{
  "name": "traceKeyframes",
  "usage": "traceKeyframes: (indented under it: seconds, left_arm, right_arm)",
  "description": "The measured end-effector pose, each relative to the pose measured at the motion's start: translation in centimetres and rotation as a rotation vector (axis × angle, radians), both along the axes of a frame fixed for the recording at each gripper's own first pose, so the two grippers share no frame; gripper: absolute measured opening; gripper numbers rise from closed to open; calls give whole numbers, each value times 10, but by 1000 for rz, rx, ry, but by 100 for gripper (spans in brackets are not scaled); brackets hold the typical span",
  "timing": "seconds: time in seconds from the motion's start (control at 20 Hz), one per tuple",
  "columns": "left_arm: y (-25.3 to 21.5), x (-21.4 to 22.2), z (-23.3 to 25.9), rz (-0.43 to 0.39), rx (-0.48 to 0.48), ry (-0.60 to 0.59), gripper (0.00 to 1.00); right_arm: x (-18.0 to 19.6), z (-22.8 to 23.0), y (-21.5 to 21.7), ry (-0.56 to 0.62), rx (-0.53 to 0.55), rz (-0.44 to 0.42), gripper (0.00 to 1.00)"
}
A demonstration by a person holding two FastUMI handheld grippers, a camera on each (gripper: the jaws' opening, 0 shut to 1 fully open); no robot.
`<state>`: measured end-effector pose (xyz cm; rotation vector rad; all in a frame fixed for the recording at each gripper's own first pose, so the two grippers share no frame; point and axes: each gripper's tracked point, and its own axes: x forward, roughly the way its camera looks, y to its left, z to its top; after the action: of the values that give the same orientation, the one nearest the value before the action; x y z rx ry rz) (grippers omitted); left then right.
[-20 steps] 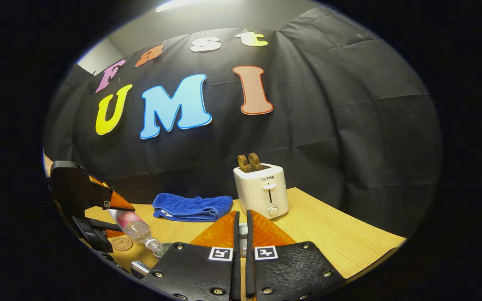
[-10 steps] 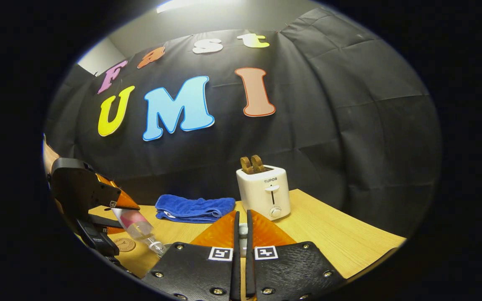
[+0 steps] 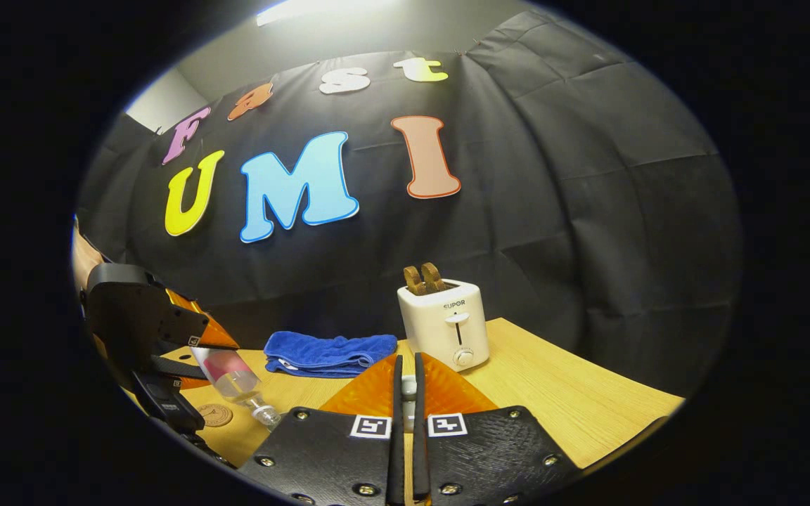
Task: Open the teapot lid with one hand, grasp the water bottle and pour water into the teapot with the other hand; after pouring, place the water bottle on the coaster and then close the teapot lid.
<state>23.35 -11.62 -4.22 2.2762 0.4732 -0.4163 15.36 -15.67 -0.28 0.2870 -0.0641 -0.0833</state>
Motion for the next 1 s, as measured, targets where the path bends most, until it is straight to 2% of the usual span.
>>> traceKeyframes:
  seconds: [0.55, 0.8, 1.0]
  left_arm:
    - [-4, 0, 11, -4, 69, -17, 78]
    - [-6, -1, 9, -9, 32, -21, 78]
    - [3, -7, 8, 4, -80, -34, 78]
  right_arm:
    - [-4, 6, 0, -21, 1, 4, 5]
    - [-3, 5, 1, -19, -2, 6, 5]
    - [-3, 5, 0, -18, 6, 5, 5]
